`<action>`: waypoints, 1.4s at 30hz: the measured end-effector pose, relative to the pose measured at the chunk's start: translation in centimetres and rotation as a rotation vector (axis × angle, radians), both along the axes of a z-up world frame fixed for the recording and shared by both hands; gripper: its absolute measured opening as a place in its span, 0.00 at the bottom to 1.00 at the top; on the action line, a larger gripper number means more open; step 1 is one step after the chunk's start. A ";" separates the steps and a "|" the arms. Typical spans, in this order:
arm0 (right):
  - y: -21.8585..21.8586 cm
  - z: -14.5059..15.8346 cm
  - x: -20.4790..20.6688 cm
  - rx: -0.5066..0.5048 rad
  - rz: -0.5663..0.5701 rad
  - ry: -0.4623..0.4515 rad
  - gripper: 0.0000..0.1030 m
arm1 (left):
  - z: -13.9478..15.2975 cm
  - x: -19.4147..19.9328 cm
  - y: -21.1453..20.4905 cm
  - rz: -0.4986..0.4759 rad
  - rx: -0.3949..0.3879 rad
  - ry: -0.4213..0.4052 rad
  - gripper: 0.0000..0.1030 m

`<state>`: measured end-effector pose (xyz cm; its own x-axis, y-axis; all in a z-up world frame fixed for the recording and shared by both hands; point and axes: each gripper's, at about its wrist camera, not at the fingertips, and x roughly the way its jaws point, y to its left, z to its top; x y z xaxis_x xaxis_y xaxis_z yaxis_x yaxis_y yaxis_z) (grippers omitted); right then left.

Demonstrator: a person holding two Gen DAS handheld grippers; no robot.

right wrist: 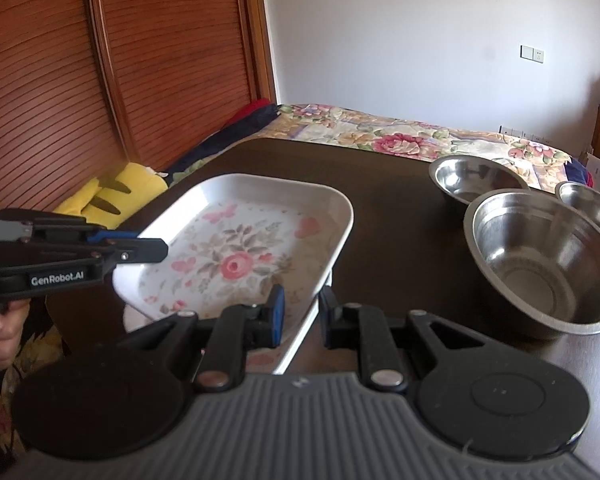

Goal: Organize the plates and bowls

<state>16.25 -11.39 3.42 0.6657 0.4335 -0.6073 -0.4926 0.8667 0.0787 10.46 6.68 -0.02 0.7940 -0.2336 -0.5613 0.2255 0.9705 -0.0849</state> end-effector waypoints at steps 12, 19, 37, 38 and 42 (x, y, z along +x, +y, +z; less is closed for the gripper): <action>0.3 -0.6 -0.3 -0.027 0.022 0.009 0.20 | -1.2 -0.1 0.1 0.011 0.014 0.027 0.40; 0.4 -0.9 0.0 -0.018 0.031 0.028 0.20 | -1.3 0.4 0.1 0.016 0.022 0.031 0.39; 0.5 -0.5 -0.3 -0.030 0.064 0.008 0.26 | -0.9 0.3 0.2 0.035 0.018 0.006 0.50; 0.4 -0.3 -0.3 -0.026 0.064 0.002 0.26 | -0.7 0.4 0.1 0.033 0.020 0.001 0.50; -0.2 0.2 -0.3 -0.005 0.057 -0.009 0.26 | -0.1 0.5 -0.5 0.025 0.034 -0.019 0.55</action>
<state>15.92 -11.54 3.63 0.6453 0.4679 -0.6039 -0.5419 0.8375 0.0698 11.00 6.18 -0.13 0.8099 -0.1940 -0.5536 0.2019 0.9782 -0.0475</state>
